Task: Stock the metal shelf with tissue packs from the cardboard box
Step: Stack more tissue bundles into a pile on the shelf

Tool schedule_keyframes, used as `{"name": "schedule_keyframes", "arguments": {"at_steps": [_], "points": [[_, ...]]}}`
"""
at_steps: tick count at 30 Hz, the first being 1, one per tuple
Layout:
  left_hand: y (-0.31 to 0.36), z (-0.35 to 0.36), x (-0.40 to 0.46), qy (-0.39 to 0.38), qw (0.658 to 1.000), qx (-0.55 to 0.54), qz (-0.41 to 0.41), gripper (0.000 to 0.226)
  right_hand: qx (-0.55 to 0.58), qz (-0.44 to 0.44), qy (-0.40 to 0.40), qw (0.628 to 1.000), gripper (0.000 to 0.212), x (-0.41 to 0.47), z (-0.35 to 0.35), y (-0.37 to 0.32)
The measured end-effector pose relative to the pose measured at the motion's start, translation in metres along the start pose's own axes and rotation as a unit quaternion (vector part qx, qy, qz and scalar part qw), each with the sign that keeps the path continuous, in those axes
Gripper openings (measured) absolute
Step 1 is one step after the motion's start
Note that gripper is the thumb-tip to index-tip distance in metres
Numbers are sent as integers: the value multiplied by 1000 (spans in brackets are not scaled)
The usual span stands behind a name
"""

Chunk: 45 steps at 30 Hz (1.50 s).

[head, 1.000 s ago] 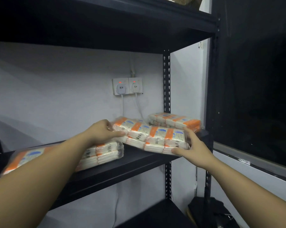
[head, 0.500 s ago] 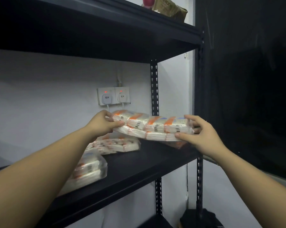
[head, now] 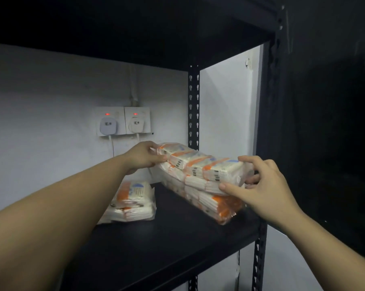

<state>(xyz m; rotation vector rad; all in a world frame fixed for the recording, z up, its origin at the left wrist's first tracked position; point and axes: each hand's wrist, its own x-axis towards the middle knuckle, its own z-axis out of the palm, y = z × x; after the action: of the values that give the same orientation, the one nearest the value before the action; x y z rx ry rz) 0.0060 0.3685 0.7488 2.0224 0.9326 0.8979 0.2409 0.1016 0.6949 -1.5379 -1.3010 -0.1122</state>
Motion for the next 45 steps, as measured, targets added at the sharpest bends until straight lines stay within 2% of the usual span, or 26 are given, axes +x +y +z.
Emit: {"name": "schedule_keyframes", "arguments": {"at_steps": [9,14,17,19,22,25,29,34,37,45], "points": [[-13,22,34,-14,1000,7,-5,55,-60,18,-16,998,102,5,6,10],[-19,25,34,-27,996,78,-33,62,-199,27,-76,977,102,4,-3,-4],[-12,19,30,-23,988,152,-22,71,-254,12,-91,963,102,9,-10,-18],[-4,17,26,-9,978,207,-12,76,-289,-13,-98,952,100,16,-11,-30],[6,24,16,39,967,252,-4,77,-306,-39,-118,944,85,38,-9,-46],[11,41,-3,74,969,233,-19,70,-294,-61,-147,942,75,74,6,-51],[10,64,-27,70,979,193,-13,56,-287,-44,-230,929,73,113,33,-53],[-3,75,-42,79,984,157,-3,61,-306,7,-328,894,74,135,65,-53],[-8,77,-44,84,988,133,-2,61,-315,23,-329,890,78,142,76,-52],[-15,75,-44,85,994,67,5,72,-282,48,-314,905,67,141,84,-53]]}}
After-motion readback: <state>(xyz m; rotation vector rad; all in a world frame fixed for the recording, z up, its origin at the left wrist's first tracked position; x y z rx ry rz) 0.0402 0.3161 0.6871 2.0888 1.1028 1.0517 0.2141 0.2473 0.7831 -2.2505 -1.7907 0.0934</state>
